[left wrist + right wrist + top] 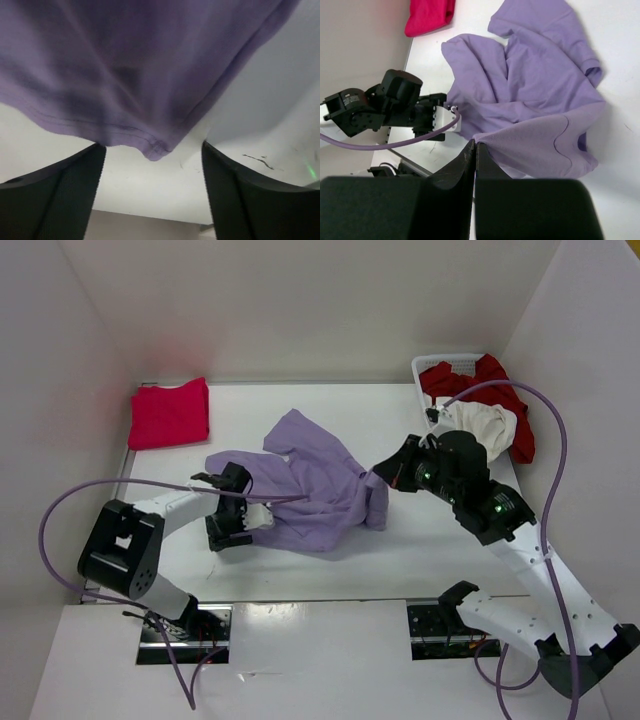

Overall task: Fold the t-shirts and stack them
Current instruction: Flatten out the tshirt

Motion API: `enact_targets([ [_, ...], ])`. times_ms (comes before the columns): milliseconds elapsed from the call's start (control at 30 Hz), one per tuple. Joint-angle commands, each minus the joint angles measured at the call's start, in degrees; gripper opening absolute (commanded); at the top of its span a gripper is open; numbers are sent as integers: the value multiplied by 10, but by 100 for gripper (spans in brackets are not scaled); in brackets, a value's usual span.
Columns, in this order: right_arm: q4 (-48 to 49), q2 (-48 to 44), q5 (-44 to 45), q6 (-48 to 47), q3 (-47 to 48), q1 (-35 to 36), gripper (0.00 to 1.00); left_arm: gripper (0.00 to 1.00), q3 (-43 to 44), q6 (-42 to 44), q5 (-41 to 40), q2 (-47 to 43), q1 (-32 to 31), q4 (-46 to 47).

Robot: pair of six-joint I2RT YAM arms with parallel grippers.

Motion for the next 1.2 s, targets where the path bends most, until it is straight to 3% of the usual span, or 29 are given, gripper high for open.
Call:
enact_targets([
  [0,13,-12,7,-7,5,-13,0,81,-19,-26,13,60,-8,85],
  [33,8,-12,2,-7,5,-13,0,70,-19,-38,21,68,-13,94],
  [67,8,-12,2,-13,5,-13,0,52,-12,-44,28,82,-13,94],
  [167,8,2,2,-13,5,-13,0,28,8,-62,63,100,-13,83],
  [200,8,2,2,-13,5,-13,0,0,13,-69,69,106,-13,83],
  [367,26,66,-15,-40,26,-59,0,0,98,-107,87,86,23,41],
  [400,26,124,-24,-74,47,-79,0,0,128,-107,87,86,33,19],
  [467,3,205,-48,-112,168,-132,0,0,210,-112,81,80,73,-15],
  [500,-13,249,-85,-137,228,-191,0,0,323,-120,81,80,88,-29],
  [533,-43,327,-102,-138,364,-220,0,0,392,-125,81,90,102,-43],
  [600,-63,379,-83,-123,493,-268,0,0,538,-155,88,106,139,-83],
  [633,-81,415,-65,-123,612,-274,0,0,677,-165,94,123,149,-95],
  [667,-93,431,-50,-117,668,-274,0,0,737,-171,100,129,158,-115],
  [700,-109,469,-41,-123,781,-279,0,0,790,-177,113,143,171,-126],
  [767,-169,508,-41,-130,891,-279,0,0,913,-177,119,157,172,-166],
  [867,-156,494,-54,-130,856,-279,0,0,1006,-172,125,197,177,-226],
  [967,-155,458,-66,-130,777,-279,0,0,1016,-164,125,209,177,-260],
  [1033,-155,433,-72,-135,723,-279,0,0,987,-158,130,209,182,-267],
  [1100,-136,375,-78,-135,603,-279,0,0,940,-139,123,185,182,-259],
  [1167,-96,290,-87,-130,445,-279,0,0,813,-120,97,135,182,-227],
])
